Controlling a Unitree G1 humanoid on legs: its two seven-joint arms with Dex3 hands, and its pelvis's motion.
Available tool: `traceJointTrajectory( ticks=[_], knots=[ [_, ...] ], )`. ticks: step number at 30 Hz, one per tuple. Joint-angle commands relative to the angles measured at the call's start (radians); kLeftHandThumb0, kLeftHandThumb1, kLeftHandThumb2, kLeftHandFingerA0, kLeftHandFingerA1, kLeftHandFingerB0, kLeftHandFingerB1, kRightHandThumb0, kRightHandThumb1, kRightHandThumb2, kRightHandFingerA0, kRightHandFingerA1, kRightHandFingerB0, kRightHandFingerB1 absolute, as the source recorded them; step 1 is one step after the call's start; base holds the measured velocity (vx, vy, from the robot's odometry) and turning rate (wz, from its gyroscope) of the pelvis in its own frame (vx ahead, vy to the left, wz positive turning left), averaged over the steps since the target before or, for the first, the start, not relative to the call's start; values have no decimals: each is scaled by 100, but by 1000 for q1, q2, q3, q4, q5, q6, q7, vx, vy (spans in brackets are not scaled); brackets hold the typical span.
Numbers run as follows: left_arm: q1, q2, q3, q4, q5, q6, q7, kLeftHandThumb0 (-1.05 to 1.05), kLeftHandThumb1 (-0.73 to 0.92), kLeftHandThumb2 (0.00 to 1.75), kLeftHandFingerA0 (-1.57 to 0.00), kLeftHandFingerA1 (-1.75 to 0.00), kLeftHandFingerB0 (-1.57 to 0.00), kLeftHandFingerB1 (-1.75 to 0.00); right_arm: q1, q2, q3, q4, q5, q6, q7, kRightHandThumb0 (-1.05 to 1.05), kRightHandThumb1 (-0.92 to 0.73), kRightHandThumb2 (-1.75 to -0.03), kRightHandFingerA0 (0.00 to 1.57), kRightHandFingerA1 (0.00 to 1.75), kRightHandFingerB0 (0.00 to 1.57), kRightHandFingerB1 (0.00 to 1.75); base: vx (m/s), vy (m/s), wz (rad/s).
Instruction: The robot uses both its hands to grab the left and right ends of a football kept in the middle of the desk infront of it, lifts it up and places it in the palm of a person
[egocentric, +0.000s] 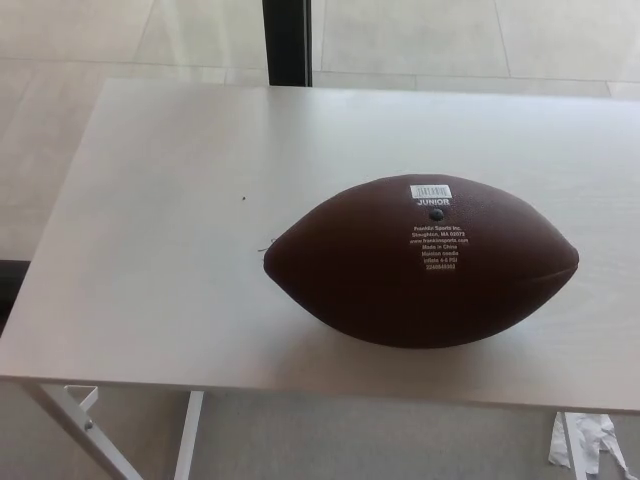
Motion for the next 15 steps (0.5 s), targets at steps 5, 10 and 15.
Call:
traceJointTrajectory(
  ticks=[5, 10, 15],
  knots=[
    [-59, -13, 333, -516, -382, 223, 131, -87, 91, 67, -33, -73, -20, -46, -54, -93, -375, -378, 394, 234, 13, -93, -87, -67, 29, 42, 12, 24, 0, 0, 0],
    [-165, -39, 325, -834, -423, 314, 273, -92, 92, 68, -35, -76, -25, -53, -116, -19, -360, -682, 447, 304, -74, -93, -68, -108, 23, 53, 6, 33, 0, 0, 0],
    [-347, -74, 196, -1032, -315, 331, 368, -98, 85, 67, -45, -46, -38, -38, -192, 48, -257, -952, 473, 365, -168, -94, -74, -112, 28, 54, 5, 35, 0, 0, 0]
  ],
)
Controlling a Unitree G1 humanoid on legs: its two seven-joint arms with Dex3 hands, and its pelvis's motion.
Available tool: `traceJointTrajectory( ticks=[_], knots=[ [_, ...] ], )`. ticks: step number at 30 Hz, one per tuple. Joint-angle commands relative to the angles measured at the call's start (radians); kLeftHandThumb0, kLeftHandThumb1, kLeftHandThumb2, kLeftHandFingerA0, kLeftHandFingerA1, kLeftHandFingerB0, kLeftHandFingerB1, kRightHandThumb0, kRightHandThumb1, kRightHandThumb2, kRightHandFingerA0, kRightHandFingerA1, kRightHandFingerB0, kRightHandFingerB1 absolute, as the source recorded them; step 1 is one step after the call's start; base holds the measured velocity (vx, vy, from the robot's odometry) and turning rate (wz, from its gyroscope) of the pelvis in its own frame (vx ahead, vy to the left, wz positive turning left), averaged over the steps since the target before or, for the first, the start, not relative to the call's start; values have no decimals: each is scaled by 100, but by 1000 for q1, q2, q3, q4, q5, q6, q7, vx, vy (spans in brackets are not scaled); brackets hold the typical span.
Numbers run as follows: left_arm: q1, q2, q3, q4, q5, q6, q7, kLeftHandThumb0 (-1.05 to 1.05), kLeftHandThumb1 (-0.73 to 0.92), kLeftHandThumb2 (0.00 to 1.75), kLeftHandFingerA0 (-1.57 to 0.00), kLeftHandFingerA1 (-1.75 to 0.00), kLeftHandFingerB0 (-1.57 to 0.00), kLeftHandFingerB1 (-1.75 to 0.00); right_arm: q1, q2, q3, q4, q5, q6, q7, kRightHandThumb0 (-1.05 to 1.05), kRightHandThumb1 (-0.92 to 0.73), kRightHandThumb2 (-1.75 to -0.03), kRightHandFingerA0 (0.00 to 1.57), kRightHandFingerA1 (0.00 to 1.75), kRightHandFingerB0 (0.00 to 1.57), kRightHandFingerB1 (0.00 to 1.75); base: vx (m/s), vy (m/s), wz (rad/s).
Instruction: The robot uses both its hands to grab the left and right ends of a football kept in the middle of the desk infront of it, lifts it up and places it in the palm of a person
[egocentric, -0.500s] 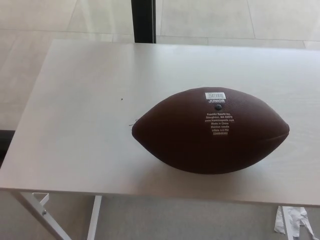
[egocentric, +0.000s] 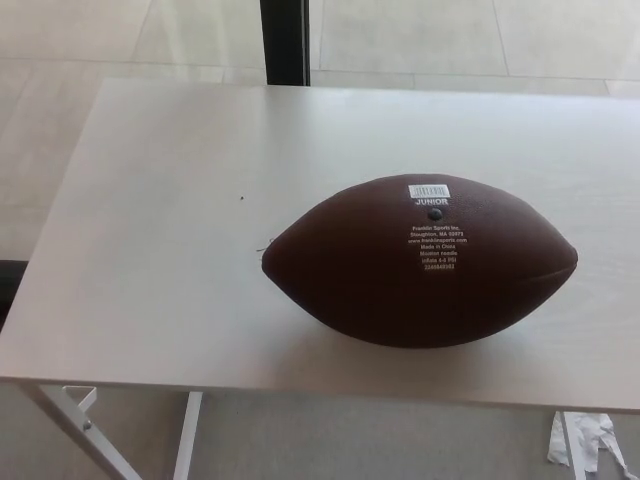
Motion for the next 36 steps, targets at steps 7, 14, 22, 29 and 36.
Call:
traceJointTrajectory(
  ticks=[7, 14, 22, 29, 36],
  knots=[
    [-433, -112, -240, -598, 23, 205, 283, -87, 92, 73, -22, -42, -13, -30, -186, 233, 200, -785, 278, 276, -230, -90, -91, -68, 41, 40, 21, 33, 0, 0, 0],
    [-441, -216, -481, -524, 187, 196, 257, -89, 91, 75, -25, -48, -18, -34, -242, 350, 361, -779, 233, 383, -224, -93, -85, -64, 29, 36, 19, 27, 0, 0, 0],
    [-403, -307, -710, -372, 292, 149, 268, -86, 92, 76, -23, -52, -18, -37, -254, 424, 451, -666, 138, 420, -216, -87, -90, -68, 28, 35, 17, 26, 0, 0, 0],
    [-397, -276, -841, -299, 410, 97, 291, -84, 92, 86, -24, -55, -21, -43, -256, 446, 501, -583, 75, 402, -224, -85, -90, -69, 36, 35, 21, 28, 0, 0, 0],
    [-357, -169, -969, -286, 550, 35, 284, -84, 78, 118, -46, -73, -22, -53, -217, 424, 609, -477, -36, 352, -202, -87, -91, -67, 38, 42, 28, 29, 0, 0, 0]
  ],
)
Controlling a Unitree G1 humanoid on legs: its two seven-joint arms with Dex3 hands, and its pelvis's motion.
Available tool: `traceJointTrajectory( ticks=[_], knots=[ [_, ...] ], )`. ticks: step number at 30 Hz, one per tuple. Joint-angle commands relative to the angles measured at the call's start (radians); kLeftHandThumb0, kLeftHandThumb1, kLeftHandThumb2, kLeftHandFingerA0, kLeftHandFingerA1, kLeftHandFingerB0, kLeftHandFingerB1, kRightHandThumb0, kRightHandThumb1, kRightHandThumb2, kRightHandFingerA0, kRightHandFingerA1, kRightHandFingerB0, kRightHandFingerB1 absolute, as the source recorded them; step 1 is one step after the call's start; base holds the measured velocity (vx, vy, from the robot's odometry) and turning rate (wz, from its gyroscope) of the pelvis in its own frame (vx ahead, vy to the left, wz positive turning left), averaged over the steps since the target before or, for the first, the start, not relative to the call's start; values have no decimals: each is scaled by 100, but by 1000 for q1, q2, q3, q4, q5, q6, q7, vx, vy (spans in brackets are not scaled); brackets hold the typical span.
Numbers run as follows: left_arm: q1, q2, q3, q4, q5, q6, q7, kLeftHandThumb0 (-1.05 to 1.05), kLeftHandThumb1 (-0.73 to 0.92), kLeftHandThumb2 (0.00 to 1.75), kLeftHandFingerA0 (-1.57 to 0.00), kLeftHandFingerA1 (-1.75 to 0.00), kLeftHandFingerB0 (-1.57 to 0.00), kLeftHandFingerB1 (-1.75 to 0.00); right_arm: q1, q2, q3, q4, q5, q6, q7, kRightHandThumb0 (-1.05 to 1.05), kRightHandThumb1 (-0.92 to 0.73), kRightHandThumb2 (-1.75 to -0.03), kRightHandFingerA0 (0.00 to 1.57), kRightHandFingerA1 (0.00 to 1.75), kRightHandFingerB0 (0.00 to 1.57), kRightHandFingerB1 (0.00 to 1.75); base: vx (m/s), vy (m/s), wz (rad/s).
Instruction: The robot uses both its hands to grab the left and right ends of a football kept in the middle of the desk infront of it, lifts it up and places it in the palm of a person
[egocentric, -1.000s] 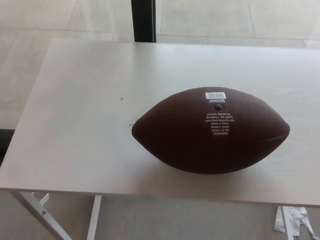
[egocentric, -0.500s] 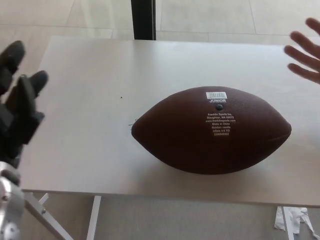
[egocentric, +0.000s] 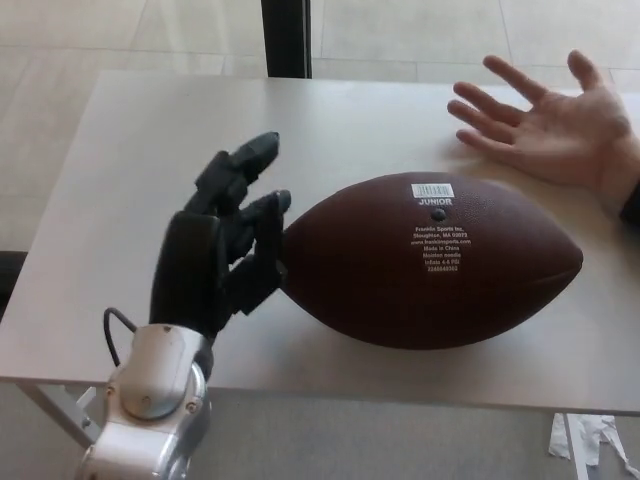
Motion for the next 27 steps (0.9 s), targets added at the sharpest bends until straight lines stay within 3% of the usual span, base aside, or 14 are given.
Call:
traceJointTrajectory(
  ticks=[1, 2, 3, 4, 5, 8, 9, 10, 11, 12, 16, 22, 27],
  knots=[
    [34, 118, -136, 34, 283, -39, 66, -87, 92, 83, -56, -85, -28, -45, 26, -11, 98, 111, -117, 30, -39, -87, -90, -68, 39, 43, 29, 30, 0, 0, 0],
    [40, 126, -136, 34, 289, -40, 71, -85, 92, 83, -57, -84, -28, -49, 28, -9, 102, 118, -120, 23, -42, -95, -75, -85, 35, 47, 27, 37, 0, 0, 0],
    [45, 138, -134, 38, 293, -51, 74, -87, 92, 79, -54, -78, -29, -49, 29, -9, 108, 126, -122, 18, -42, -86, -70, -108, 33, 54, 25, 45, 0, 0, 0],
    [49, 144, -132, 45, 294, -62, 78, -87, 92, 79, -54, -78, -29, -49, 31, -11, 111, 131, -122, 16, -39, -86, -70, -108, 33, 54, 25, 45, 0, 0, 0],
    [55, 146, -130, 41, 293, -46, 84, -89, 91, 80, -39, -68, -26, -46, 31, -14, 120, 141, -133, 8, -43, -89, -90, -68, 39, 45, 31, 31, 0, 0, 0],
    [64, 160, -131, 55, 299, -62, 99, -84, 92, 81, -34, -64, -28, -47, 28, -34, 137, 170, -155, -12, -39, -90, -91, -68, 38, 45, 31, 31, 0, 0, 0],
    [66, 167, -131, 71, 310, -73, 113, -84, 92, 82, -35, -66, -25, -46, 26, -41, 142, 176, -159, -11, -37, -98, -76, -85, 36, 50, 29, 38, 0, 0, 0],
    [73, 171, -122, 75, 305, -71, 113, -88, 92, 78, -36, -63, -27, -45, 21, -42, 146, 180, -162, -10, -37, -98, -74, -87, 37, 50, 29, 39, 0, 0, 0],
    [78, 176, -118, 72, 301, -66, 110, -85, 92, 81, -31, -60, -27, -45, 17, -45, 151, 180, -163, -11, -35, -92, -91, -68, 41, 52, 34, 32, 0, 0, 0],
    [81, 181, -114, 79, 309, -69, 121, -89, 92, 78, -40, -64, -28, -44, 5, -57, 170, 191, -184, -11, -35, -93, -92, -68, 43, 52, 35, 34, 0, 0, 0],
    [89, 175, -105, 104, 318, -105, 147, -90, 92, 78, -41, -70, -29, -45, -13, -79, 198, 197, -187, 1, -18, -94, -92, -68, 44, 54, 35, 34, 0, 0, 0],
    [97, 154, -95, 135, 330, -152, 168, -92, 92, 80, -44, -65, -33, -45, -49, -87, 222, 205, -194, -15, -13, -85, -92, -69, 41, 51, 36, 32, 0, 0, 0],
    [104, 134, -95, 154, 340, -177, 180, -93, 92, 80, -43, -62, -33, -43, -115, -98, 233, 215, -214, 22, -22, -90, -92, -69, 44, 53, 40, 34, 0, 0, 0]
  ],
)
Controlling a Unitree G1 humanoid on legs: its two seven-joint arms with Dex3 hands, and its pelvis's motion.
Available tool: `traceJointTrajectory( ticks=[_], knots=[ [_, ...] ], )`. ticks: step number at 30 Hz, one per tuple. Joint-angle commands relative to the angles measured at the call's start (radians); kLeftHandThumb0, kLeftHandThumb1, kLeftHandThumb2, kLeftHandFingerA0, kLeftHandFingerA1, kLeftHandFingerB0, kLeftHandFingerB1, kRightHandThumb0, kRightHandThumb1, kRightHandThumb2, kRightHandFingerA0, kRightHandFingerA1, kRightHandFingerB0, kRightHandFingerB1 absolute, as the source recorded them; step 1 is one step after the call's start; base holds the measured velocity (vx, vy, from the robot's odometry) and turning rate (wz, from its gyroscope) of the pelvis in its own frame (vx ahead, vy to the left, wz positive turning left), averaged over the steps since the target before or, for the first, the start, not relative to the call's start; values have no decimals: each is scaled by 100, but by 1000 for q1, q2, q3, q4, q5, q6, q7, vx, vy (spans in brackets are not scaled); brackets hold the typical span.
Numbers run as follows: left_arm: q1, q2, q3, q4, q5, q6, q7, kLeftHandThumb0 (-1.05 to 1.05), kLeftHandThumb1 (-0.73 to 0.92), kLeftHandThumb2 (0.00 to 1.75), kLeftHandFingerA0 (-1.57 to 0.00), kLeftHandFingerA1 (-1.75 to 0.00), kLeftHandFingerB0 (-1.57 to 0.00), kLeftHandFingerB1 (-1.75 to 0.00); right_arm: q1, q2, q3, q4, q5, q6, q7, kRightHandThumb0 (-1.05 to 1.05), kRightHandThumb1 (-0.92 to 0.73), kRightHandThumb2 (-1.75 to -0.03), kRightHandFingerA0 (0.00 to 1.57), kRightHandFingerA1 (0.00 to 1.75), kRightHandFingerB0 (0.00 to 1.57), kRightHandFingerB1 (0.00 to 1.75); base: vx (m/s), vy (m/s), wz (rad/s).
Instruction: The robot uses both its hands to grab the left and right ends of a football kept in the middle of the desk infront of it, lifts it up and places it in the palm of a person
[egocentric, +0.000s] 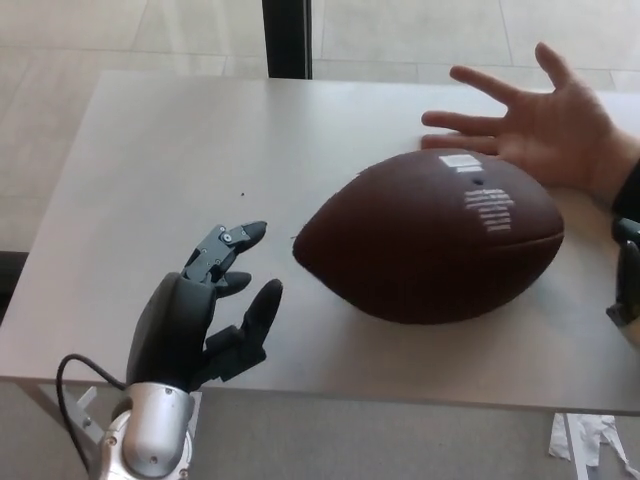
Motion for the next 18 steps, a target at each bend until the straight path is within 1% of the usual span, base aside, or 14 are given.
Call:
traceJointTrajectory(
  ticks=[1, 2, 4, 5, 6, 7, 9, 10, 11, 12, 13, 14, 15, 18],
  knots=[
    [13, -14, 7, 26, 42, -70, 38, -93, 92, 79, -43, -62, -32, -43, -61, -33, 17, 20, -46, 42, 1, -91, -92, -70, 43, 53, 37, 33, 0, 0, 0],
    [14, -16, 6, 34, 46, -85, 41, -87, 79, 113, -36, -62, -29, -51, -90, -42, 22, 25, -49, 48, 11, -90, -92, -70, 42, 52, 36, 32, 0, 0, 0],
    [14, -19, 7, 39, 50, -94, 41, -87, 79, 113, -36, -62, -29, -51, -101, -46, 23, 27, -48, 52, 14, -90, -92, -70, 42, 52, 36, 32, 0, 0, 0],
    [17, -22, 3, 40, 50, -91, 35, -91, 91, 79, -35, -54, -29, -41, -135, -56, 30, 23, -51, 62, 22, -91, -92, -71, 42, 51, 35, 32, 0, 0, 0],
    [17, -22, 6, 40, 51, -93, 34, -91, 91, 79, -35, -54, -29, -41, -137, -54, 31, 24, -51, 63, 21, -91, -92, -71, 42, 51, 35, 32, 0, 0, 0],
    [21, -26, -5, 41, 69, -91, 46, -89, 92, 76, -42, -61, -35, -43, -197, -60, 30, 39, -45, 75, 25, -91, -92, -69, 41, 50, 35, 31, 0, 0, 0],
    [24, -31, -9, 44, 74, -95, 50, -88, 92, 77, -44, -63, -35, -44, -228, -64, 28, 46, -44, 88, 27, -90, -92, -68, 41, 48, 34, 31, 0, 0, 0],
    [26, -35, -10, 47, 74, -96, 49, -88, 92, 80, -47, -65, -34, -41, -251, -65, 23, 50, -41, 108, 24, -87, -92, -68, 43, 47, 36, 31, 0, 0, 0],
    [27, -39, -11, 47, 75, -93, 48, -90, 92, 77, -46, -66, -35, -43, -270, -69, 22, 61, -43, 112, 26, -87, -91, -68, 42, 47, 38, 31, 0, 0, 0],
    [28, -42, -12, 50, 78, -94, 49, -89, 92, 78, -46, -67, -34, -44, -284, -74, 22, 68, -45, 120, 29, -86, -91, -68, 41, 43, 37, 31, 0, 0, 0],
    [27, -45, -15, 60, 81, -100, 52, -91, 92, 77, -49, -68, -35, -44, -299, -79, 21, 76, -46, 131, 33, -92, -77, -81, 39, 47, 33, 36, 0, 0, 0],
    [24, -47, -15, 67, 81, -105, 54, -91, 92, 77, -49, -68, -35, -44, -305, -80, 17, 80, -43, 133, 36, -92, -77, -81, 39, 47, 33, 36, 0, 0, 0],
    [22, -52, -14, 75, 76, -109, 52, -90, 92, 79, -48, -68, -34, -44, -323, -84, 11, 103, -39, 132, 42, -88, -89, -68, 41, 43, 37, 31, 0, 0, 0],
    [19, -61, -14, 91, 81, -119, 57, -92, 91, 79, -47, -66, -33, -44, -332, -92, 4, 128, -41, 128, 48, -90, -90, -68, 41, 42, 36, 31, 0, 0, 0]
  ],
)
